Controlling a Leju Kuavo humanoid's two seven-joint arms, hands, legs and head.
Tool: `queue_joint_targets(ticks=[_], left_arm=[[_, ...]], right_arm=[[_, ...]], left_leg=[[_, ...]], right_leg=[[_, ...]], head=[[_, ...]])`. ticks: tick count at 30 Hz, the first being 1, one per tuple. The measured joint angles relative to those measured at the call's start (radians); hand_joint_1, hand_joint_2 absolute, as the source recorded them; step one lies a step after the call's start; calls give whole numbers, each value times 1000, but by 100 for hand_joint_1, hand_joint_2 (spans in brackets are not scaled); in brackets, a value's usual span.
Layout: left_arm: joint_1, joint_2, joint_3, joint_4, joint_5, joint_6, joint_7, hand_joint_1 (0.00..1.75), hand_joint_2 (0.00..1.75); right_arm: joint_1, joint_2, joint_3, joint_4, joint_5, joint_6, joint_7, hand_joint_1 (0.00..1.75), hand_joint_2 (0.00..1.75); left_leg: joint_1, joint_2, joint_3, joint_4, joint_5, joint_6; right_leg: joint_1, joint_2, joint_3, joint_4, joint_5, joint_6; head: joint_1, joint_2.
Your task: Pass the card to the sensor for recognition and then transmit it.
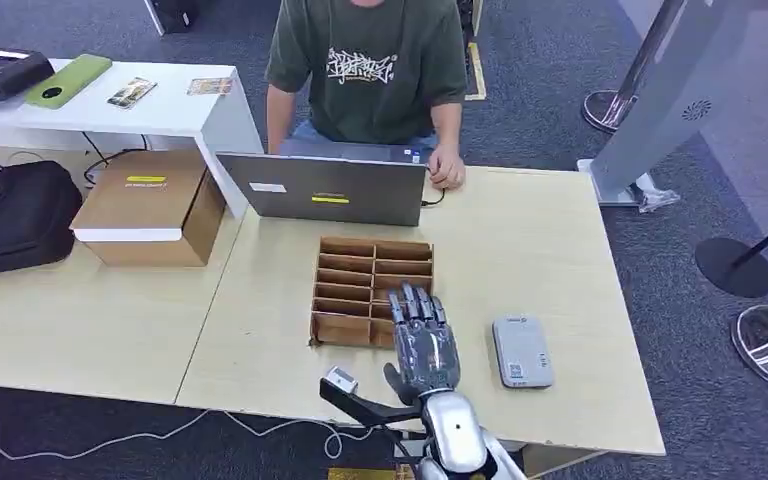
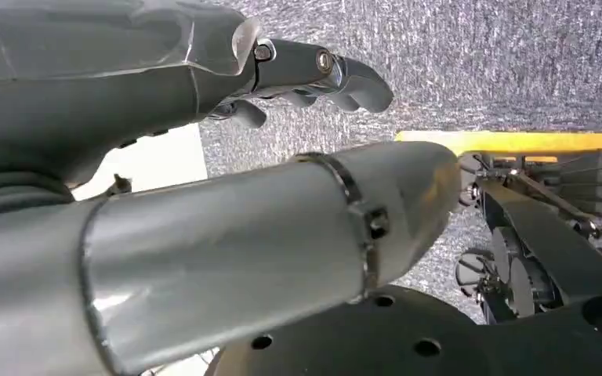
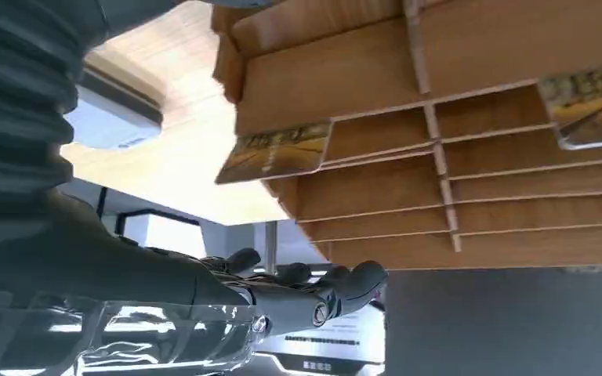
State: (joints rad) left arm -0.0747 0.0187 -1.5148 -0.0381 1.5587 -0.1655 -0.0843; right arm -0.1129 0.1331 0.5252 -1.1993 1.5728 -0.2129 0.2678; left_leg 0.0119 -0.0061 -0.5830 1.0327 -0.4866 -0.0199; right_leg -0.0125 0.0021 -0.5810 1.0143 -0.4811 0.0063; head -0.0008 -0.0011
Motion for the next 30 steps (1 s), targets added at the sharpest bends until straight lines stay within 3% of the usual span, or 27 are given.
queue_joint_targets(ticks=[13, 20, 30], left_arm=[[1, 3, 0, 0, 9, -8, 0, 0, 0], [1, 10, 0, 0, 12, -7, 0, 0, 0], [1, 15, 0, 0, 12, -7, 0, 0, 0]], right_arm=[[-35, 0, 50, 83, 0, -7, 22, 0, 175], [-40, -11, 72, 84, 0, -8, 54, 0, 175], [-40, -21, 74, 66, 0, -32, 43, 0, 175]], left_leg=[[0, 0, 0, 0, 0, 0], [0, 0, 0, 0, 0, 0], [0, 0, 0, 0, 0, 0]], right_leg=[[0, 0, 0, 0, 0, 0], [0, 0, 0, 0, 0, 0], [0, 0, 0, 0, 0, 0]], head=[[0, 0], [0, 0], [0, 0]])
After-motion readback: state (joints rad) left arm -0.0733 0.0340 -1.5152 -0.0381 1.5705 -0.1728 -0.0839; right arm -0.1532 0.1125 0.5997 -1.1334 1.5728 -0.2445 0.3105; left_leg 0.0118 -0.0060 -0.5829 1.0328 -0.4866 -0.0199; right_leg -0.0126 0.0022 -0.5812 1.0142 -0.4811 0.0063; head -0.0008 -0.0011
